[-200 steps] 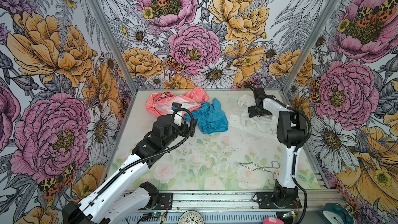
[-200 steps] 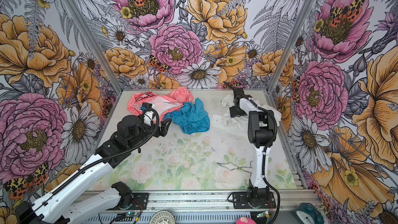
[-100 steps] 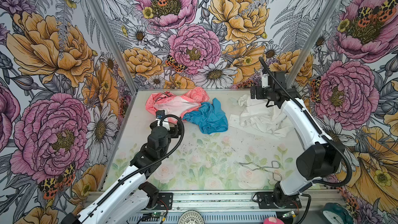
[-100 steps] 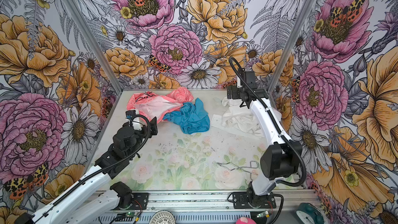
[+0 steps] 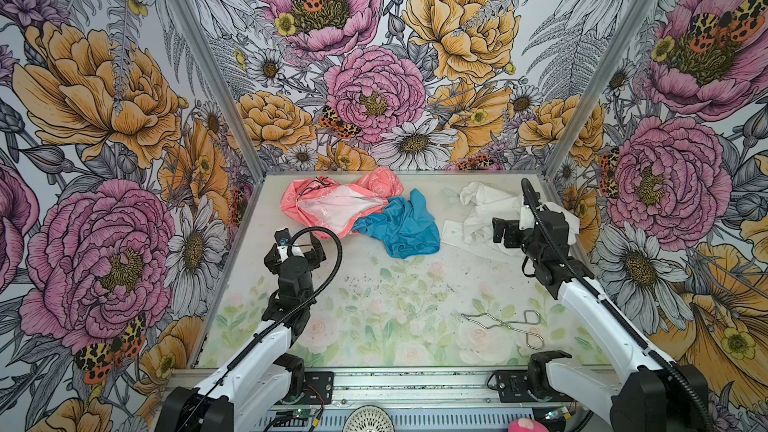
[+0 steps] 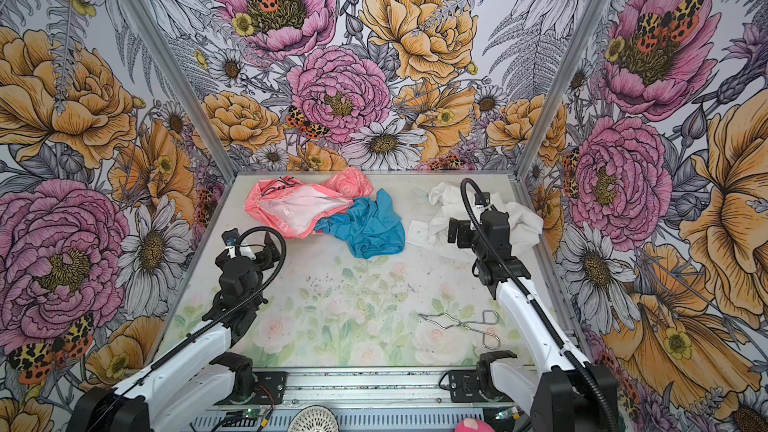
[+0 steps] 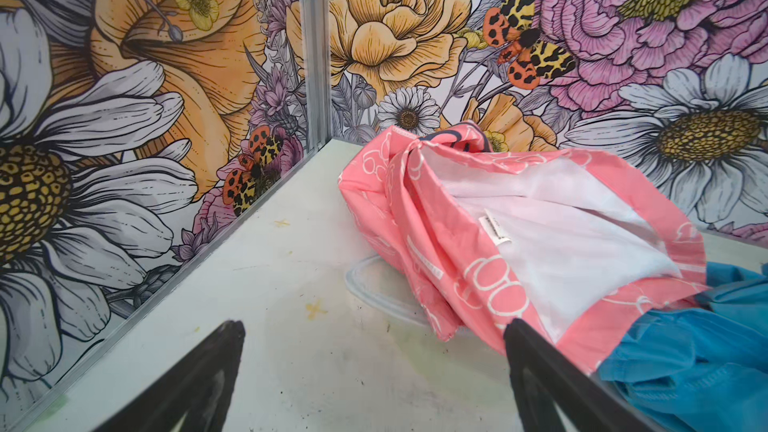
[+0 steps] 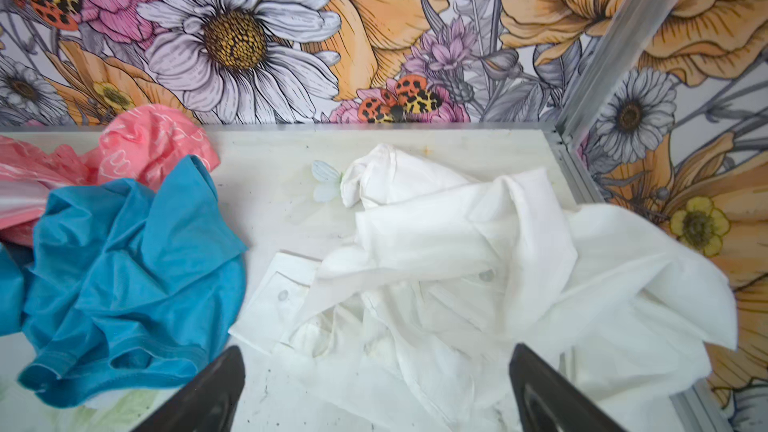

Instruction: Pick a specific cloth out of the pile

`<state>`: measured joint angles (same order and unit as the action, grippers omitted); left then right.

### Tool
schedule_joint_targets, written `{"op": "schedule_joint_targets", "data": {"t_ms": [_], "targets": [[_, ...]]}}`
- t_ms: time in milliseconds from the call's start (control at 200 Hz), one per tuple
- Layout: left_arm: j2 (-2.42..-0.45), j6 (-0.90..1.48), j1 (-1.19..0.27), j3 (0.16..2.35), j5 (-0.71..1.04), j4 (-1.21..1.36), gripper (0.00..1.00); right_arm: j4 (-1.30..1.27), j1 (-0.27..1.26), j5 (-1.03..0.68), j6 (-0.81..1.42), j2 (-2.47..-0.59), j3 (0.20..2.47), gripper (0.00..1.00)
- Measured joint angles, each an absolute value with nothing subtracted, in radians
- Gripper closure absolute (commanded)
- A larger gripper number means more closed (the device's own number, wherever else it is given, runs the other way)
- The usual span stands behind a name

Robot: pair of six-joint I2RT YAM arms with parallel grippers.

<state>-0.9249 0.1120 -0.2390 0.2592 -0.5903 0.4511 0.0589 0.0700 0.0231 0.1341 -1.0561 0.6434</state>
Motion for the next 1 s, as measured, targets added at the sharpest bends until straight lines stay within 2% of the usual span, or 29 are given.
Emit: {"op": "schedule_joint_targets", "data": {"t_ms": [220, 410, 791, 1001], "targets": [[-1.1, 0.078, -0.187, 0.229, -0.558, 0.672, 0.01, -0.166, 0.031, 0.072, 0.13, -1.081, 0.444, 0.01], [-1.279, 0.018, -0.167, 0.211, -0.508, 0.87, 0.01, -0.398, 0.019, 0.086, 0.098, -1.2, 0.397, 0.0], [-1.46, -0.015, -0.054, 0.225, -0.348, 1.06, 0.01, -0.784, -0.02, 0.028, 0.059, -1.492, 0.369, 0.01], [-1.562, -0.018, -0.049, 0.233, -0.284, 1.116, 0.01, -0.824, -0.033, 0.009, 0.062, -1.534, 0.37, 0.01]]}}
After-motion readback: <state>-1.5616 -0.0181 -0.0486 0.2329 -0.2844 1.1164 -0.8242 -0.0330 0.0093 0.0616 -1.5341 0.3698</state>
